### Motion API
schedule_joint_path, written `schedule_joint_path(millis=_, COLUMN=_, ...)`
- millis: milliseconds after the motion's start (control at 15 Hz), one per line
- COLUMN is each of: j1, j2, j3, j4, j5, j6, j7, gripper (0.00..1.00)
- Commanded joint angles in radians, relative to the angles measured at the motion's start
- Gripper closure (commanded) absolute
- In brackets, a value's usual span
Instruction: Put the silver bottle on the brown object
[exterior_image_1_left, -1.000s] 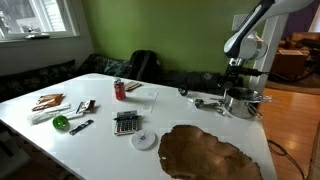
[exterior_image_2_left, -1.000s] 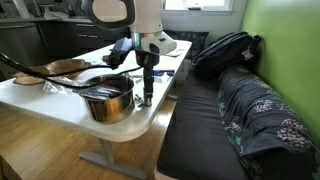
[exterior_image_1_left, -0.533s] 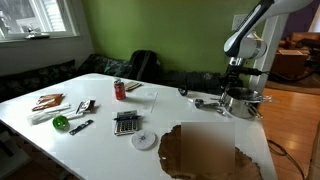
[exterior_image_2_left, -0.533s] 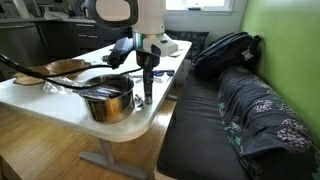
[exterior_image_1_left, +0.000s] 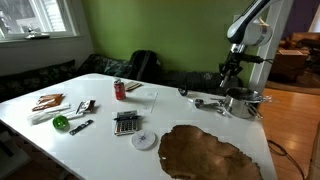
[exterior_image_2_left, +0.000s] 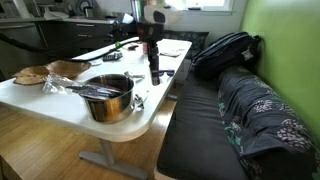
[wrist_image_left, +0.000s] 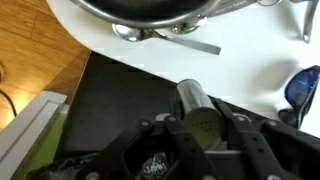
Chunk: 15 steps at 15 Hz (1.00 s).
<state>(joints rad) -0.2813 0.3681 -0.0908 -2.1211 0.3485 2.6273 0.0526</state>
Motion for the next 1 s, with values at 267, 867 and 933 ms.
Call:
schedule_joint_path(millis=267, j1=0.118, j2=-0.338, j3=0.038, j4=-0.179, j5=-0.042, j6=-0.158, j7=-0.105, gripper=0.89)
schedule_joint_path(millis=867, j1=0.345, j2=-0.359, j3=0.195, j4=-0.271, j5=0.06, j6=-0.205, j7=-0.131, gripper=0.64)
schedule_joint_path(millis=933, j1=0.358, j2=-0.36, j3=0.203, j4=-0.279, j5=0.063, j6=-0.205, j7=-0.132, gripper=0.64)
